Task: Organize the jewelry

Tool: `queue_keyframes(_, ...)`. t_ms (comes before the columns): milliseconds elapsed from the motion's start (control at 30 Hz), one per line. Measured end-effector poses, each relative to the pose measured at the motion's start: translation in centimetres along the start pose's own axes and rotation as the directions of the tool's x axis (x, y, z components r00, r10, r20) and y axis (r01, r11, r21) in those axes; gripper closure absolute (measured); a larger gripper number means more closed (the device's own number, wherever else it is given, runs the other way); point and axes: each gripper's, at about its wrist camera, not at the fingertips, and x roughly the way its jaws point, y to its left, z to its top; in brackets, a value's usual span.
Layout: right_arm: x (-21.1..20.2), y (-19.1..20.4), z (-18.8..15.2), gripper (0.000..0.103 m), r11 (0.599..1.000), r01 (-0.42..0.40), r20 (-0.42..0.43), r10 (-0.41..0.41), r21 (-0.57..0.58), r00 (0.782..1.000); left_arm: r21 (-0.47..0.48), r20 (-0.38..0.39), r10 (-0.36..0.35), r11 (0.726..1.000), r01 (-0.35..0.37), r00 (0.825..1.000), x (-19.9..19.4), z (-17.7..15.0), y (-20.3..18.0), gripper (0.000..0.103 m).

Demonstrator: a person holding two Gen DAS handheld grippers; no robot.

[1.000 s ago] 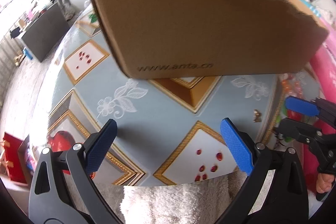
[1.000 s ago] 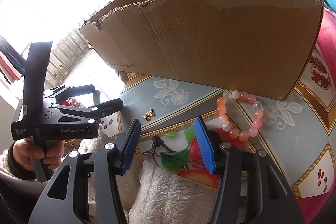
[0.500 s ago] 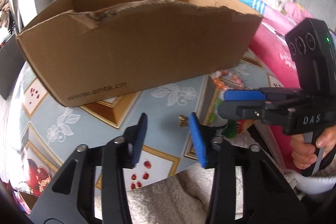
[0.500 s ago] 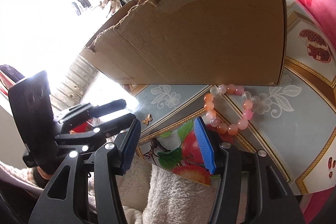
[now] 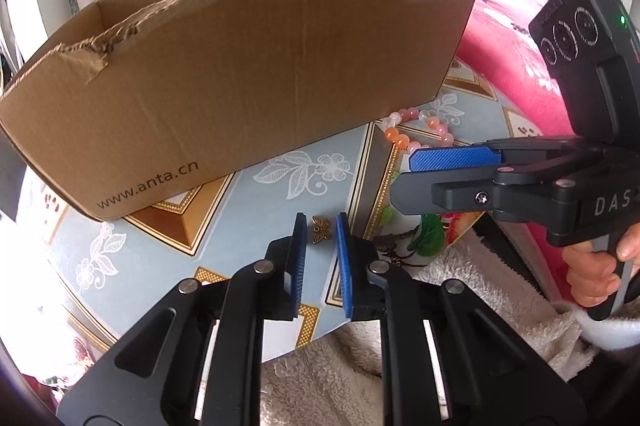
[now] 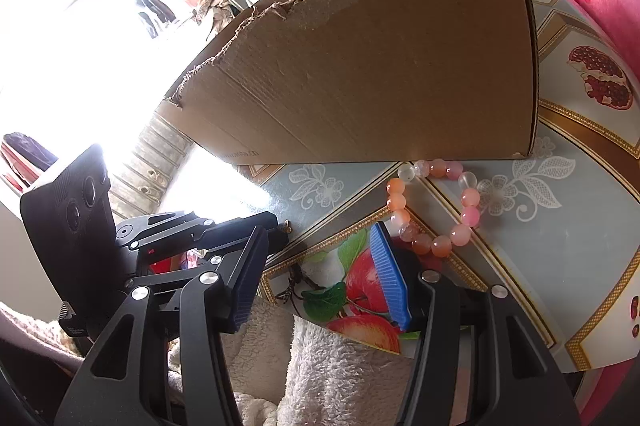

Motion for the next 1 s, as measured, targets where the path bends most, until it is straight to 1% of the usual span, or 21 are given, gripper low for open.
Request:
queue_keyframes(100, -0.1, -0.1, 0.0, 0.051, 1.0, 0.001, 0.001, -0.001, 0.0, 1.0, 0.031, 0.002, 0.033, 0.999, -0.033, 0.999, 0.4, 0.2, -0.8, 0.092)
queue_keyframes(167, 0.1, 0.3, -0.2, 0.051, 1.0, 0.003, 0.001, -0.003, -0.001, 1.0, 0.038, 0.003, 0.034, 0.999, -0.034, 0.999, 0.7, 0.3, -1.2, 0.096)
queue_keyframes(300, 0.1, 0.2, -0.2, 0.051, 1.0, 0.002, 0.001, -0.002, -0.001, 1.0, 0.046, 0.006, 0.041, 0.998, -0.041, 0.999, 0.7, 0.3, -1.3, 0.097)
queue_keyframes(500, 0.1, 0.2, -0.2, 0.051, 1.0, 0.004, 0.001, -0.004, -0.002, 1.0, 0.027, 0.006, 0.027, 0.999, -0.027, 1.0, 0.3, 0.2, -0.8, 0.097)
queue_keyframes(567, 0.2, 0.3, -0.1, 0.051, 1.0, 0.004, 0.001, -0.004, -0.004, 1.0, 0.025, 0.014, 0.026, 0.999, -0.026, 1.0, -0.1, 0.1, -0.6, 0.103)
queue_keyframes(733, 0.5, 0.9, 0.1, 0.051, 1.0, 0.015, 0.003, -0.015, -0.012, 1.0, 0.006, 0.016, 0.026, 1.0, -0.026, 1.0, -0.5, 0.2, -0.1, 0.103)
queue_keyframes(900, 0.5, 1.0, 0.2, 0.051, 1.0, 0.022, 0.002, -0.022, -0.019, 1.0, -0.032, 0.032, 0.016, 0.999, -0.015, 0.999, -1.3, 0.1, 0.9, 0.103)
queue_keyframes(1000, 0.6, 1.1, 0.2, 0.051, 1.0, 0.023, 0.003, -0.023, -0.019, 1.0, -0.042, 0.027, 0.034, 0.999, -0.033, 0.999, -1.3, 0.1, 1.5, 0.103)
